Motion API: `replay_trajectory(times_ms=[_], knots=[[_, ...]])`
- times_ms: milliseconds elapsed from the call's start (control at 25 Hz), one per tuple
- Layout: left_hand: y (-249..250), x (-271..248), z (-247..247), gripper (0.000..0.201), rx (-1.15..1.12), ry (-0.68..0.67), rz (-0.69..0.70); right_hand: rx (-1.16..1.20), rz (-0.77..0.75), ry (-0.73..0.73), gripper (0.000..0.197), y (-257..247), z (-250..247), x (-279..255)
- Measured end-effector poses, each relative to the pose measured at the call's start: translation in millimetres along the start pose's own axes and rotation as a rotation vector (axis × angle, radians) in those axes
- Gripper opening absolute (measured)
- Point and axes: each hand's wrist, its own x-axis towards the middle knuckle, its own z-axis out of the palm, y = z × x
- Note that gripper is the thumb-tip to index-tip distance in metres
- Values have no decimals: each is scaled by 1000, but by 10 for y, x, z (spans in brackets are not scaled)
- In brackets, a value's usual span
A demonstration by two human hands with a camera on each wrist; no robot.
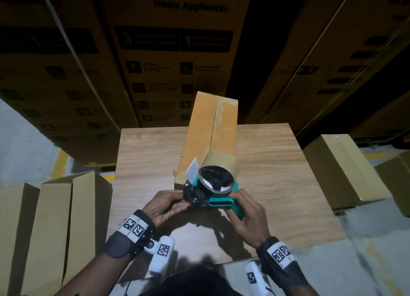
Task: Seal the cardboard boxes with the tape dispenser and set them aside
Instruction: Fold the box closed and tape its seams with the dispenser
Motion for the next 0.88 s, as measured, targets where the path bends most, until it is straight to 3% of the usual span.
replay_trajectory(times_ms=[200,400,520,640,760,880], knots=[[-14,59,-20,11,118,106,188,-16,25,-107,35,1,25,189],[36,157,-133,25,165,161,324,38,14,-231,33,40,72,467],[80,194,-147,33,149,148,336,26,16,-256,41,84,29,539],[203,174,-286,5,48,173,348,-30,21,-226,43,207,-173,550],[283,215,-472,16,86,180,366,-61,27,-251,41,296,-286,540],[255,286,-462,20,96,198,385,-98,-1,-218,55,238,-222,565]])
